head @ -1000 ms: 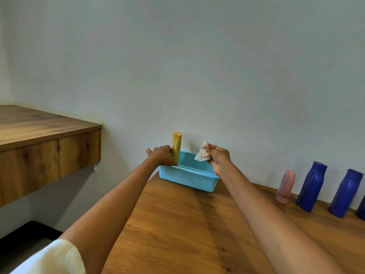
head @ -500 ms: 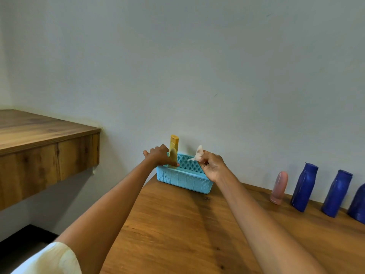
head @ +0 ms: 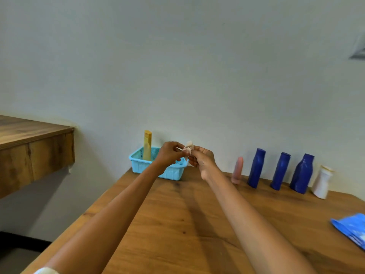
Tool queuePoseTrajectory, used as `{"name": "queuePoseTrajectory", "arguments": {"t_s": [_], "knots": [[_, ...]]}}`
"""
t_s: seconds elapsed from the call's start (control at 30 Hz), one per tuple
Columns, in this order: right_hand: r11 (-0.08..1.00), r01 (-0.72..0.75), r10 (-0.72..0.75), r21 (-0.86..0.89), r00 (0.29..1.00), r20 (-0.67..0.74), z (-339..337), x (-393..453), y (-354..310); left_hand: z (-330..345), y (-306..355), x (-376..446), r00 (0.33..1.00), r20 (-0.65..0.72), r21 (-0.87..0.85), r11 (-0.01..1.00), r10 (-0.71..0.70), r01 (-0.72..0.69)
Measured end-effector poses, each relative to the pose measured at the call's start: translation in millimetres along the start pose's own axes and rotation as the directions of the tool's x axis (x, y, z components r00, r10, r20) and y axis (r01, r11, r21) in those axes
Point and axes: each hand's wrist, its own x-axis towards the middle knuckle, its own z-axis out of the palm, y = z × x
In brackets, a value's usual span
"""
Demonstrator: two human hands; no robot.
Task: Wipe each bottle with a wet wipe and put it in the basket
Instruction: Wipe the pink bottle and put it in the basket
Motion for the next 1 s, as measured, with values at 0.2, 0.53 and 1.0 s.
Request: {"name": "queuePoseTrajectory", "arguments": {"t_s": [0.2,0.53,1.0], "knots": [[0.998,-0.055,0.056,0.026,0.998,-0.023,-61.7,-10.5,-12.7,70.8,22.1,6.1,0.993,-0.111,0.059,0.998,0.026,-0.02],[0.988,0.062,-0.021,0.143,0.961,-0.274,-158.5,7.0,-30.7,185.8,-0.9,26.8,0.958,0.239,0.126,0.983,-0.159,0.132],[0.959,0.145,-0.072,0.243,0.956,-0.286,-183.0,21.3,-17.0,220.4,-24.0,45.0,0.964,0.247,-0.012,0.994,-0.102,0.108]]}}
